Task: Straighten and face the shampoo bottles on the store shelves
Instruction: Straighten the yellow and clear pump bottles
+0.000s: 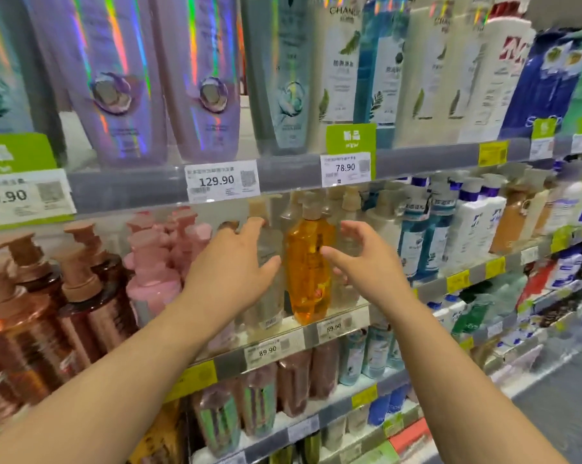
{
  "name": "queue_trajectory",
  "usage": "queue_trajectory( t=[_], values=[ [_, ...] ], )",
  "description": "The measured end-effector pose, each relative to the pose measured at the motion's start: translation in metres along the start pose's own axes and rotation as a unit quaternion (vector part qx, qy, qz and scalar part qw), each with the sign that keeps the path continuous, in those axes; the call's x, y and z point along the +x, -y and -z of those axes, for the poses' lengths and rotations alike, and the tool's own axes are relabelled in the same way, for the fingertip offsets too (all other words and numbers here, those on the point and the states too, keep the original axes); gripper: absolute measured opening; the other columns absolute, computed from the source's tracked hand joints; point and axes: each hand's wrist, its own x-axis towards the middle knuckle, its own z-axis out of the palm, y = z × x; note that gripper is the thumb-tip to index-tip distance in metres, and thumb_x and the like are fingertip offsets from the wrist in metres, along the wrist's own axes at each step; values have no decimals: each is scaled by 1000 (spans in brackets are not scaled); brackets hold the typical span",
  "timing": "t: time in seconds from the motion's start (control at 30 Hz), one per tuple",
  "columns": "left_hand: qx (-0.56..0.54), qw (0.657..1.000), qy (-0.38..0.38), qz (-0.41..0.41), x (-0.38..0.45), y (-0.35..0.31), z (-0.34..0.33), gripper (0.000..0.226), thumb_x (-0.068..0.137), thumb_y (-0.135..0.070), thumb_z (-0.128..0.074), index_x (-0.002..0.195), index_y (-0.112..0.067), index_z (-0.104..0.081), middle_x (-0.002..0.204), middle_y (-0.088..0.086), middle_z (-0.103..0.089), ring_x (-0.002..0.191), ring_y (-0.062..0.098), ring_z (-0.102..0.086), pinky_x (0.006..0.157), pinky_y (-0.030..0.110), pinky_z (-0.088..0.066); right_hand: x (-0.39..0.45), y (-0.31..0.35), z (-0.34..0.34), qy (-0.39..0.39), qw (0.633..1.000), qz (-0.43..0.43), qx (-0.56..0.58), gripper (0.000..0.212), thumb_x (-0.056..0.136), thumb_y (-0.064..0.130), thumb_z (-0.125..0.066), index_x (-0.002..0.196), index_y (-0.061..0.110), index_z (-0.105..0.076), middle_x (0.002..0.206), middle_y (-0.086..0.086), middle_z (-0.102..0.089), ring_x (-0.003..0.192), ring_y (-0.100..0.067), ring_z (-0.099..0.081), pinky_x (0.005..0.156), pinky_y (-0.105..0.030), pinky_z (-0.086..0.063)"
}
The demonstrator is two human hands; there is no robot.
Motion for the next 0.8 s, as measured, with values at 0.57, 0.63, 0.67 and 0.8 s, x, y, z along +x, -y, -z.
queue_trajectory(
  t=[0.57, 0.63, 0.67, 0.8],
  values=[
    [92, 994, 29, 43, 18, -12, -20, 54, 93, -43, -57, 142, -30, -38, 104, 12, -60, 96, 29, -60, 76, 37, -51, 64, 8, 6, 166, 970, 106, -142, 49, 65, 59, -84, 87, 26, -56, 74, 5, -70, 69, -13, -69, 70, -39, -59],
    [87, 995, 31, 36, 19, -12, -19, 53, 93, -42, -59, 141, -28, -39, 107, 12, -60, 97, 29, -59, 79, 38, -51, 61, 4, 9, 180, 970, 107, -124, 51, 63, 56, -87, 93, 29, -55, 81, 7, -69, 71, -13, -69, 70, -40, -60],
    [77, 996, 30, 31, 18, -12, -18, 53, 93, -41, -59, 140, -29, -40, 110, 12, -58, 99, 29, -59, 80, 37, -50, 58, 2, 10, 186, 971, 106, -111, 52, 63, 53, -88, 96, 31, -55, 85, 9, -68, 71, -12, -69, 68, -38, -61],
    [25, 999, 24, 7, 18, -12, -19, 49, 90, -38, -64, 133, -41, -42, 117, 7, -55, 99, 24, -57, 81, 33, -48, 44, -3, 18, 179, 978, 98, -28, 59, 62, 40, -93, 109, 35, -57, 88, 11, -68, 61, -9, -70, 50, -22, -54]
  ],
)
